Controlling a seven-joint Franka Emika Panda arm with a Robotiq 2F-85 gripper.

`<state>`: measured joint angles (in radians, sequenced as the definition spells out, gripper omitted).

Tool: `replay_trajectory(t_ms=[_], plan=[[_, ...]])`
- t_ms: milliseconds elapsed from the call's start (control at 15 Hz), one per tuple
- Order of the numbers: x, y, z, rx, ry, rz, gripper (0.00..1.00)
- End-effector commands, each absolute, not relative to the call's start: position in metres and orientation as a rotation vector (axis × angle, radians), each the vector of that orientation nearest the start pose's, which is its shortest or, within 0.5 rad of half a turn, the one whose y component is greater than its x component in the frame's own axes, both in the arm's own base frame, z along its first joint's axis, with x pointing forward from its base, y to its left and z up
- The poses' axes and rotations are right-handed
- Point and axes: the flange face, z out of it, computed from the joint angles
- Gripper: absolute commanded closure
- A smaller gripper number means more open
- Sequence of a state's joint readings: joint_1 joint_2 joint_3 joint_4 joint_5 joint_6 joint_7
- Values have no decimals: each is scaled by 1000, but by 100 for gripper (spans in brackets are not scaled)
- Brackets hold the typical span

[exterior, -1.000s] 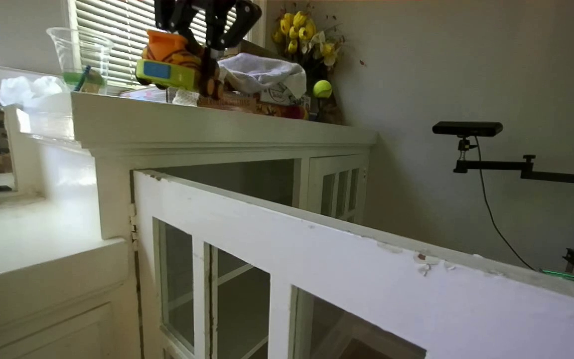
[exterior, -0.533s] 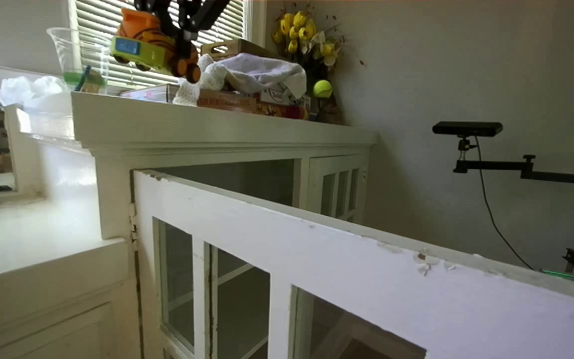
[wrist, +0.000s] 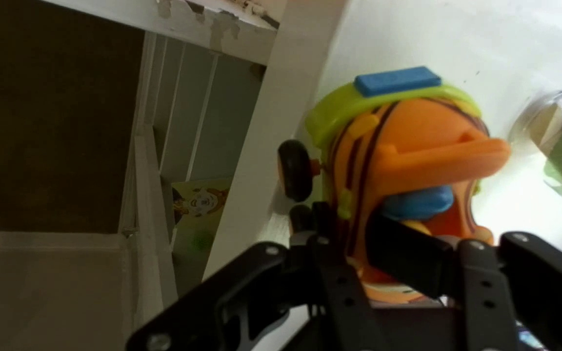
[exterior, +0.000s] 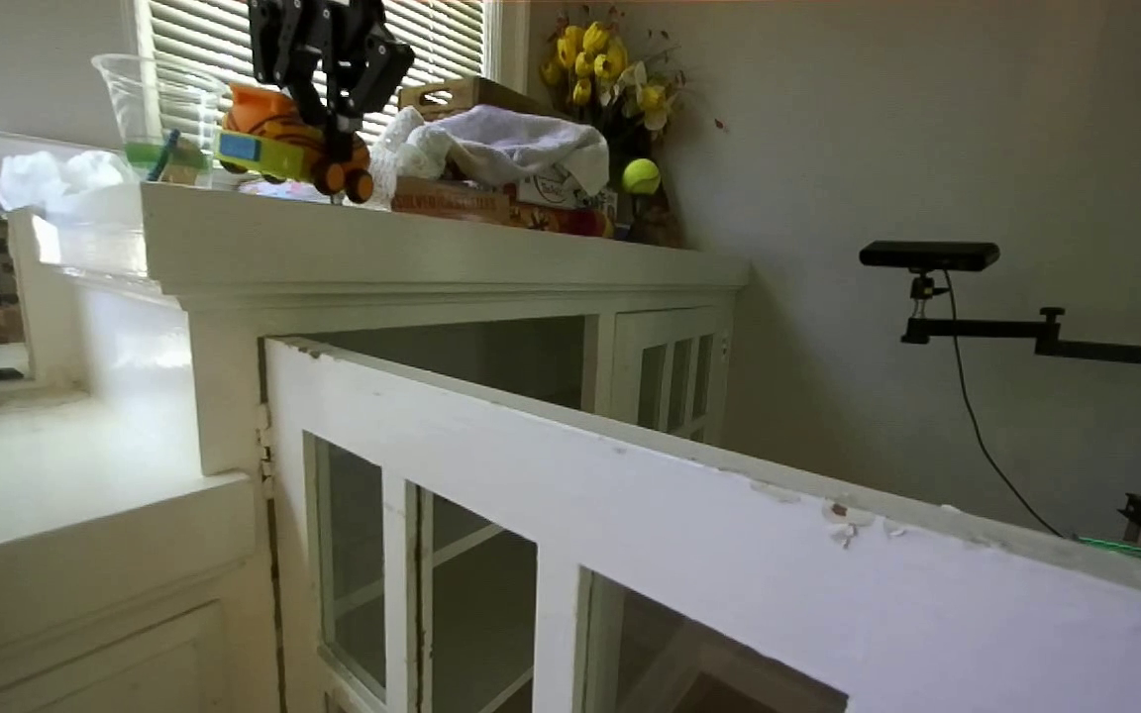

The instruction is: Put the car on top of the cabinet.

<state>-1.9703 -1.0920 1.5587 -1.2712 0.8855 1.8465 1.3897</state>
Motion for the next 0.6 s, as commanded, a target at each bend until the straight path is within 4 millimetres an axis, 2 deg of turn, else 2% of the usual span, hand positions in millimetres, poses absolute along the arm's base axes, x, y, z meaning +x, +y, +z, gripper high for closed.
replay_trajectory(t_ms=[0,200,267,333,467,533], plan=[[704,216,518,-2177,2046,-665,95],[713,215,516,-2168,2047,-672,95],[715,215,516,-2175,2041,-669,86],[716,215,516,-2170,2043,-672,56],[719,217,517,-2162,2038,-675,56],[720,217,518,-2160,2035,-680,49]])
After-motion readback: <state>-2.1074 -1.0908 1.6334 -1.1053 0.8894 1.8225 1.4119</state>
